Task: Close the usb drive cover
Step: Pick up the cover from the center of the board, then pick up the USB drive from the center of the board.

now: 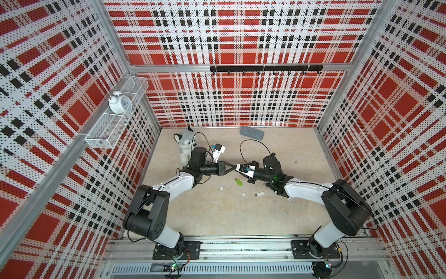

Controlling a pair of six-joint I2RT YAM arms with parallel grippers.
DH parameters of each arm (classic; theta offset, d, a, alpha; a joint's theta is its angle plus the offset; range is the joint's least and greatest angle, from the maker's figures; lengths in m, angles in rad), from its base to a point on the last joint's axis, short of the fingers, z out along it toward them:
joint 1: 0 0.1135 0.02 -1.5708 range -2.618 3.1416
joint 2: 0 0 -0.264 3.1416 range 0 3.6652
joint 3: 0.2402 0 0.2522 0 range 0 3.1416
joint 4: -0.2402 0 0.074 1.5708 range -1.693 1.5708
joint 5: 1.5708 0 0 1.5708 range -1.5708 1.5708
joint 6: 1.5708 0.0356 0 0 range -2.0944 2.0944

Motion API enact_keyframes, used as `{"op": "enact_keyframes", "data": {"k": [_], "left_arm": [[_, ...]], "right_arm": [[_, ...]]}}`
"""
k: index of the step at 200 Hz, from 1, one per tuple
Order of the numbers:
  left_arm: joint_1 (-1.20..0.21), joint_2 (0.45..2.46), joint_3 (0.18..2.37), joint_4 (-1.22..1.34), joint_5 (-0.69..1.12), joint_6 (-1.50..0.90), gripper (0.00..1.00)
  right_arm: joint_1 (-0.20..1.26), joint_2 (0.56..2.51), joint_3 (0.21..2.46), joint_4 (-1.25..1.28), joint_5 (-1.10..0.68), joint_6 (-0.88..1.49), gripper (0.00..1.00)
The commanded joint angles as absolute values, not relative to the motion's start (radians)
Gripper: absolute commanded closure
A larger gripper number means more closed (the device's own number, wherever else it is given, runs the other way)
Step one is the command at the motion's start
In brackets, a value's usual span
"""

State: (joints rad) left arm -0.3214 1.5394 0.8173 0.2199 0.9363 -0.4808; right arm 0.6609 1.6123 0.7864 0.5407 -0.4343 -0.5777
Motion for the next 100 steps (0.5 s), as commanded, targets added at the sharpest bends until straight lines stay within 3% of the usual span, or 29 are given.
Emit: {"op": "enact_keyframes", "data": {"k": [1, 11, 50, 72, 85, 100], "left_arm": [[-0.327, 1.55, 0.849, 0.21, 0.933, -0.456, 0.86], [-0.327, 1.549, 0.849, 0.207, 0.931, -0.456, 0.82], [-0.328, 1.551, 0.854, 0.194, 0.935, -0.448, 0.83], [-0.329, 1.554, 0.857, 0.193, 0.934, -0.446, 0.87], [-0.33, 1.555, 0.858, 0.191, 0.94, -0.44, 0.96], [-0.327, 1.549, 0.857, 0.191, 0.925, -0.439, 0.99]], "right_arm": [[0.666, 1.62, 0.804, 0.547, -0.436, -0.562, 0.78], [0.666, 1.62, 0.807, 0.546, -0.437, -0.561, 0.78], [0.666, 1.624, 0.808, 0.548, -0.435, -0.558, 0.78], [0.666, 1.626, 0.804, 0.554, -0.427, -0.551, 0.77], [0.666, 1.623, 0.801, 0.561, -0.424, -0.545, 0.77], [0.667, 1.619, 0.8, 0.557, -0.416, -0.545, 0.72]]}}
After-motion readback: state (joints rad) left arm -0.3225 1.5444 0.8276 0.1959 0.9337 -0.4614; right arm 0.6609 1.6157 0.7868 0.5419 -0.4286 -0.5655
